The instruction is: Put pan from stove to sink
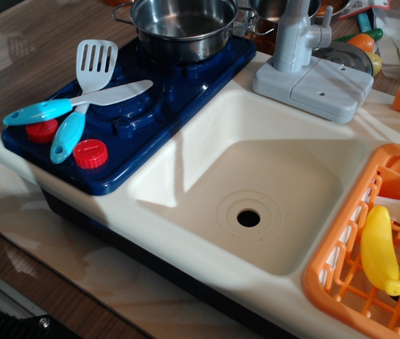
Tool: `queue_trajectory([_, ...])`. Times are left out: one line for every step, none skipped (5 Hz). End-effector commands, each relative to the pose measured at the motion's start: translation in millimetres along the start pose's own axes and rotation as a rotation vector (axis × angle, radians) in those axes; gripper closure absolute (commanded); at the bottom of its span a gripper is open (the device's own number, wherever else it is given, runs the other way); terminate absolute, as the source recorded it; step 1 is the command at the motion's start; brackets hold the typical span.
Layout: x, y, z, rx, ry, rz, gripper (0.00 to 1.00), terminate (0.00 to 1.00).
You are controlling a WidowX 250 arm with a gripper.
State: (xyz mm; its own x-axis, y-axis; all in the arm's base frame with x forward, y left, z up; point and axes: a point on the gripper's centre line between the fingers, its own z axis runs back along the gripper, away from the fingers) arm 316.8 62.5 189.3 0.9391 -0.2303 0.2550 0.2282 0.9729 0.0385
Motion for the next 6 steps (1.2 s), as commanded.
queue_trajectory([-6.5, -18.9, 21.0, -0.005, -0.081, -0.206, 0.00, 0.00])
queue_trajectory([-13.1, -25.0, 15.5, 0.029, -0.110, -0.250, 0.00, 0.00])
queue_trajectory([-11.7, -19.4, -2.0, 0.007, -0.147, -0.275, 0.00, 0.00])
queue_trajectory([-12.3, -17.4, -19.4, -0.025, -0.178, -0.267, 0.00, 0.00])
queue_trajectory([-12.9, -16.1, -32.3, -0.061, -0.198, -0.249, 0.00, 0.00])
queue_trajectory([-15.2, -15.8, -35.0, -0.075, -0.195, -0.235, 0.00, 0.00])
